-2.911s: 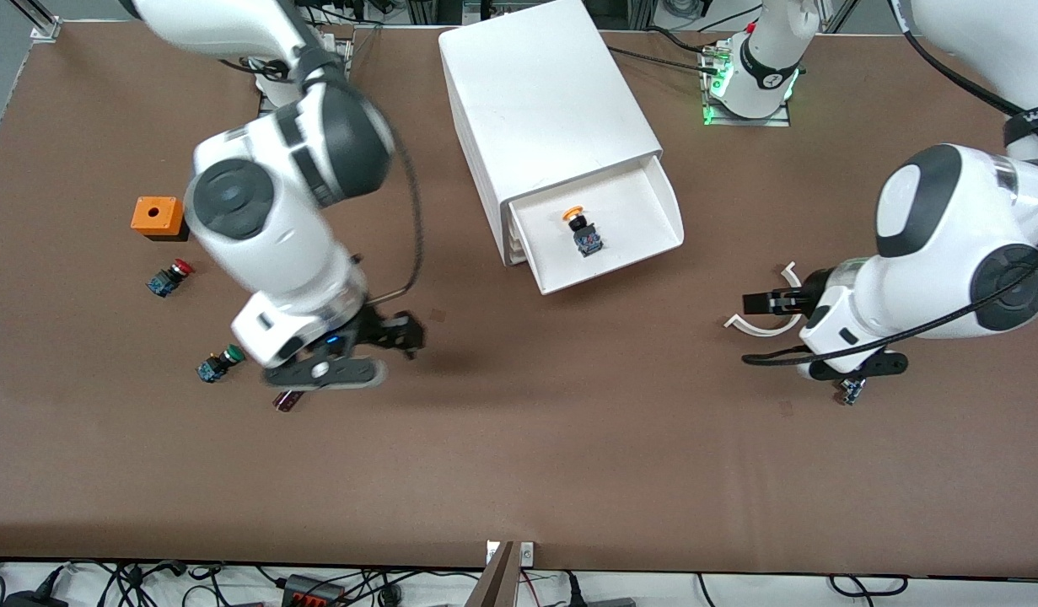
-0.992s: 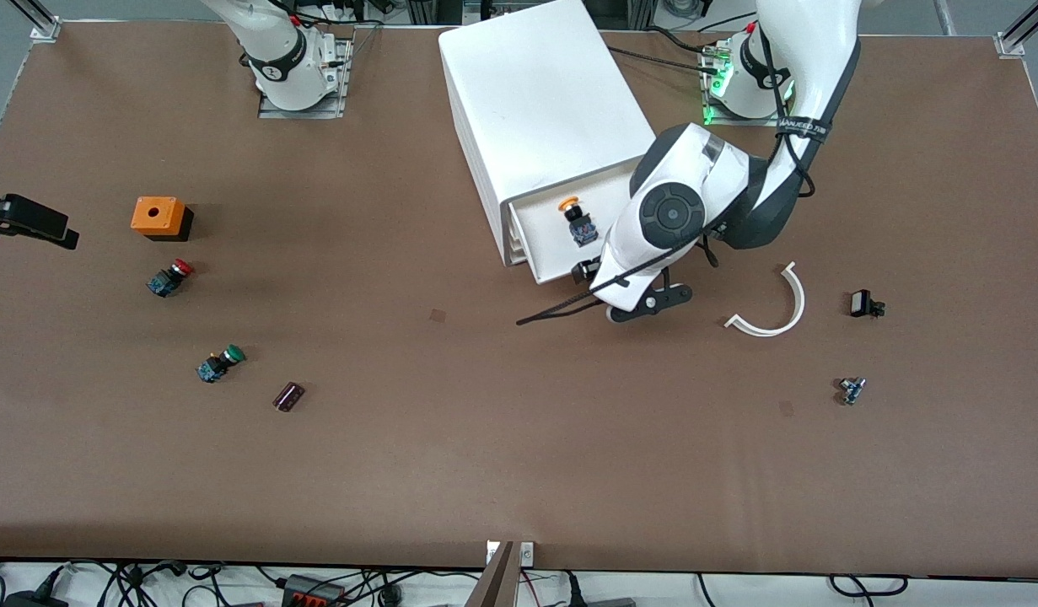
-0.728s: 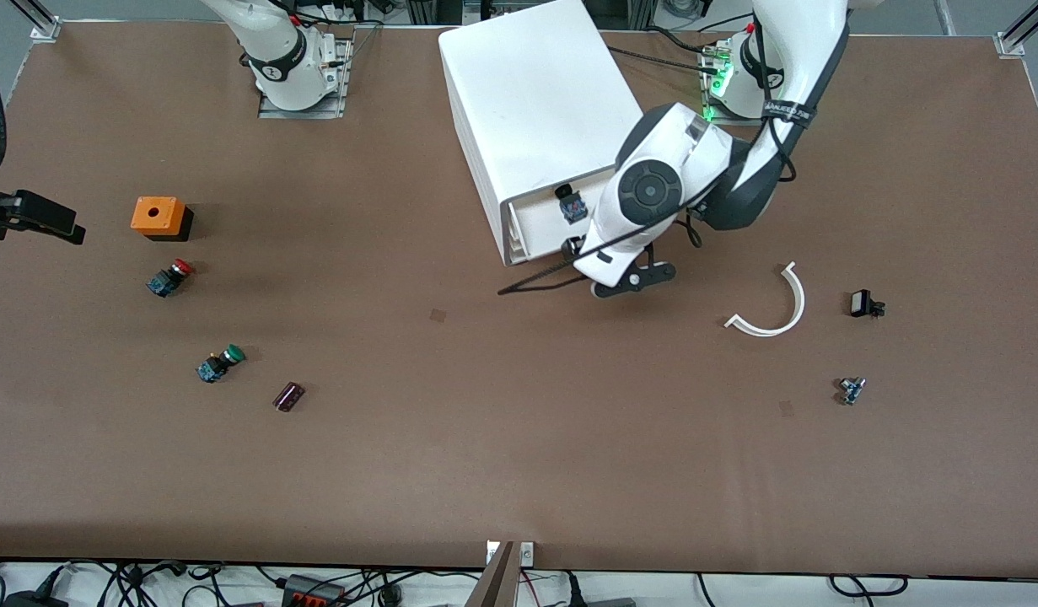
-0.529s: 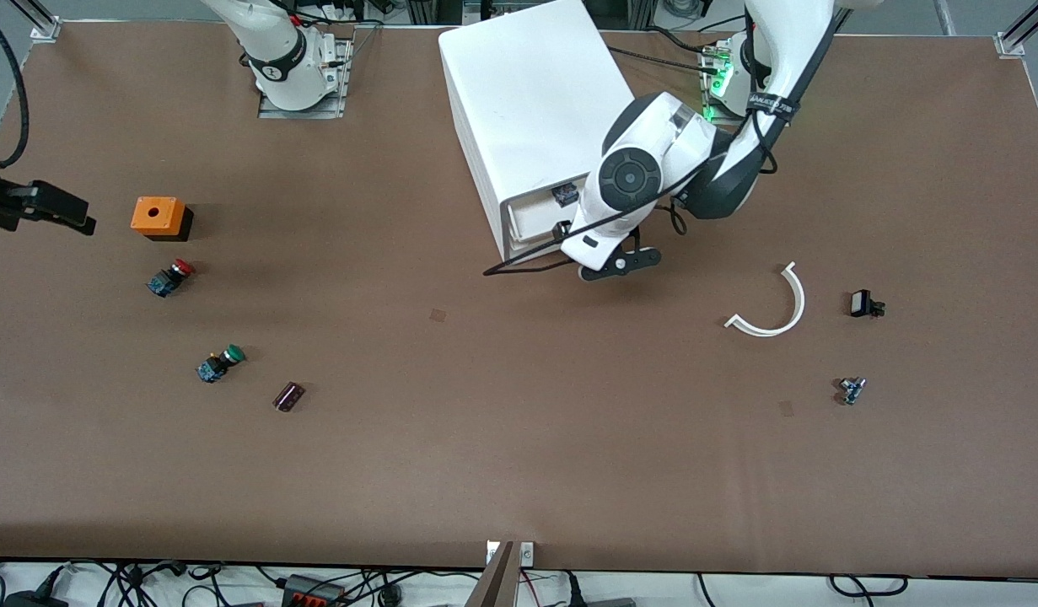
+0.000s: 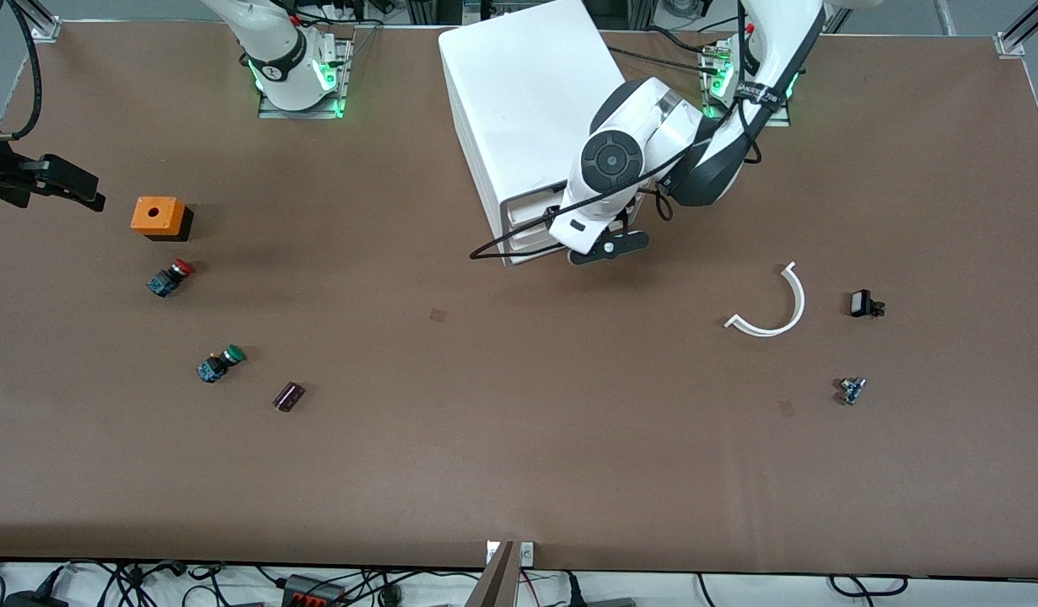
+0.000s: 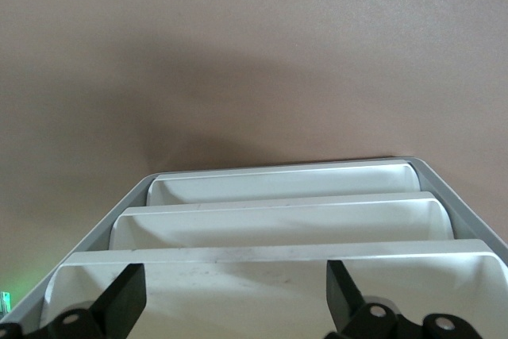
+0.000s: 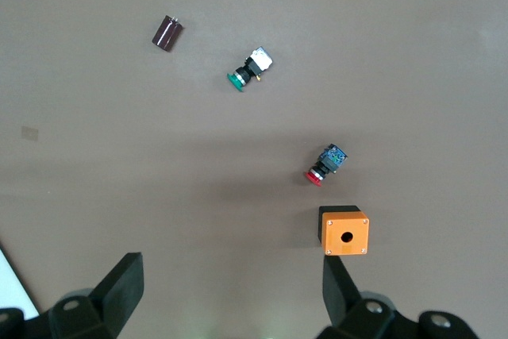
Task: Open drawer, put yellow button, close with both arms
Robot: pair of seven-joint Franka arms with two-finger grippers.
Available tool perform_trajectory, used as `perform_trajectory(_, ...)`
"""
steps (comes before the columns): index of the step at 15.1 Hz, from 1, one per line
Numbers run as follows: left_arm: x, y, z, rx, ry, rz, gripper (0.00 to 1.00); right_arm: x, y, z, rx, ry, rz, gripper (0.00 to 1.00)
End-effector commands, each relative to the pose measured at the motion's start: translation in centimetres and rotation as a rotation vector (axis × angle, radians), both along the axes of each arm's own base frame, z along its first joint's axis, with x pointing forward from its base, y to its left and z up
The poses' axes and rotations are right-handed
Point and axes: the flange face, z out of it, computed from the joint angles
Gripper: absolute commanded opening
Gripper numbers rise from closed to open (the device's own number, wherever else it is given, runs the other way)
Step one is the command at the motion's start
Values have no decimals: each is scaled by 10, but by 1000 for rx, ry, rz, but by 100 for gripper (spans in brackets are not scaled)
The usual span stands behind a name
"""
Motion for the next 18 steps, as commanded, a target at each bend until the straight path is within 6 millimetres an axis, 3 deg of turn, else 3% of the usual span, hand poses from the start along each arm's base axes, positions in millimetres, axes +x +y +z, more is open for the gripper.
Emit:
perform_trajectory(1,-10,4,6,22,-8,-15,100,-6,2,1,-8,-15,21,100)
perform_trajectory(14,-26,-5,10,43,24,-59,100,-13,2,-4,-7,-18,25,100)
perform_trajectory(17,-9,6,16,37,3,-43,100,-12,2,-6,-6,-21,25,100)
perform_trajectory(18,6,14,29,45,-38,-38,100,-10,2,-6,-7,-36,27,100)
